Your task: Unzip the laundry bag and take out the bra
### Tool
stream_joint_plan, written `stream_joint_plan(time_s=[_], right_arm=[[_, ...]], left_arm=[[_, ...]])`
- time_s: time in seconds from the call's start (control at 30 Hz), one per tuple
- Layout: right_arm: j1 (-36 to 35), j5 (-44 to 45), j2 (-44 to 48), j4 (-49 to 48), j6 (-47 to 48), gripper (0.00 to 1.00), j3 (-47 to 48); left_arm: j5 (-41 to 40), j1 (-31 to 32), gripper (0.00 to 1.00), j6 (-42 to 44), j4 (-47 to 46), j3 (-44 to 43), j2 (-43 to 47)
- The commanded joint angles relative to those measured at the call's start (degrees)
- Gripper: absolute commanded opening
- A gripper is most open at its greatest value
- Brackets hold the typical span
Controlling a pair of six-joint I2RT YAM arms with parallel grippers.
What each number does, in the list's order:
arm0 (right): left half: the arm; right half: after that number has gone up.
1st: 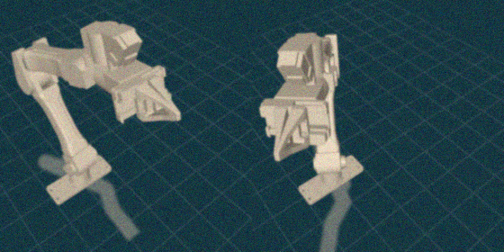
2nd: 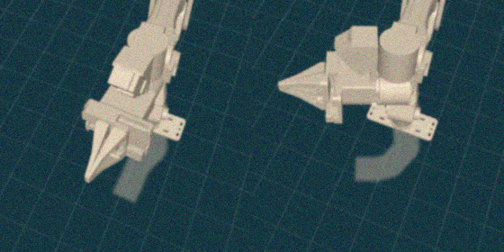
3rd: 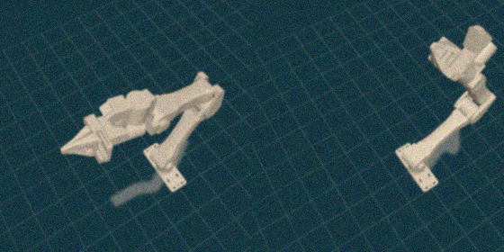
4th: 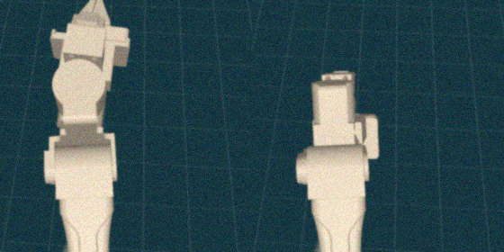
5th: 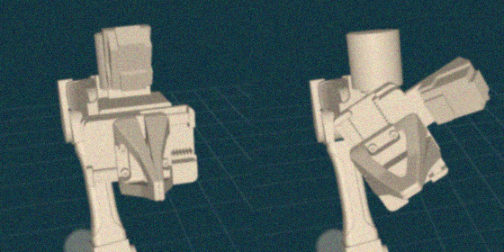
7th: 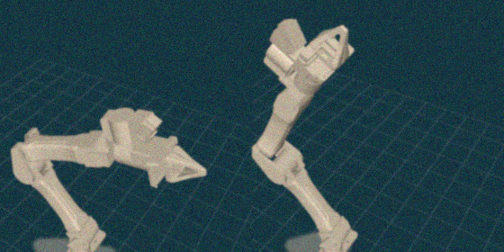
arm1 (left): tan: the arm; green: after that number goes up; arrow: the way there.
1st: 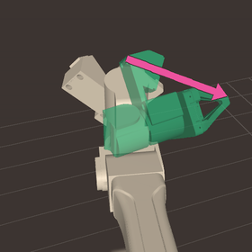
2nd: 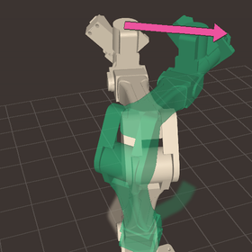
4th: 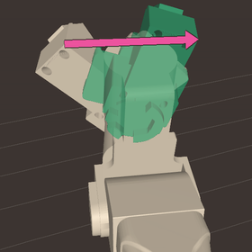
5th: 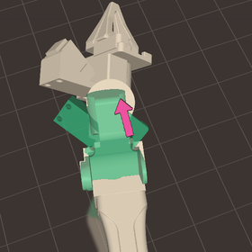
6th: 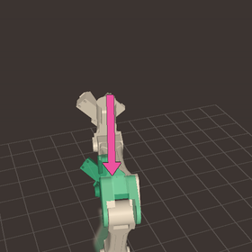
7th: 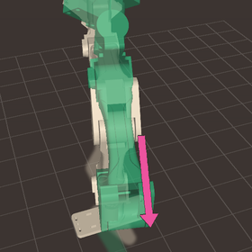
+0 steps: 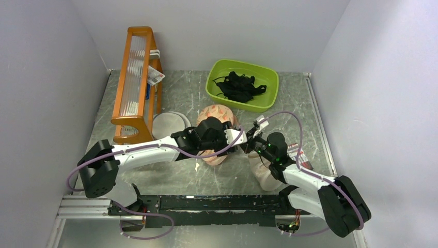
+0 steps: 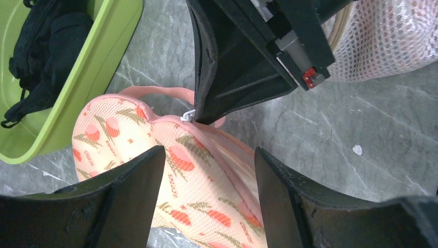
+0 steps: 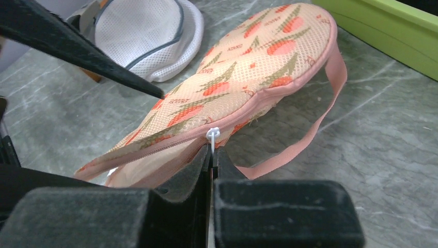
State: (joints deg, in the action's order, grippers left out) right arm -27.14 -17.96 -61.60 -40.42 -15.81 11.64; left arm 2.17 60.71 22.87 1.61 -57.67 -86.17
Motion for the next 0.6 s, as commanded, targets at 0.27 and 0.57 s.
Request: stream_joint_plan(time_s=[0.27,0.57], right_arm=[[-0.81,-4.11,-1.39,-5.54,0.58,0.0,-0.26],[-0.81,1.26,0.05,-1.87,0.97,0.0,0.13]], left_arm=[[-6.29,0.11,0.72,-2.47,1.38,-5.31,-7.33],[-10.99,0.11,0.32,0.71,-0.21,-3.53,-5.3]])
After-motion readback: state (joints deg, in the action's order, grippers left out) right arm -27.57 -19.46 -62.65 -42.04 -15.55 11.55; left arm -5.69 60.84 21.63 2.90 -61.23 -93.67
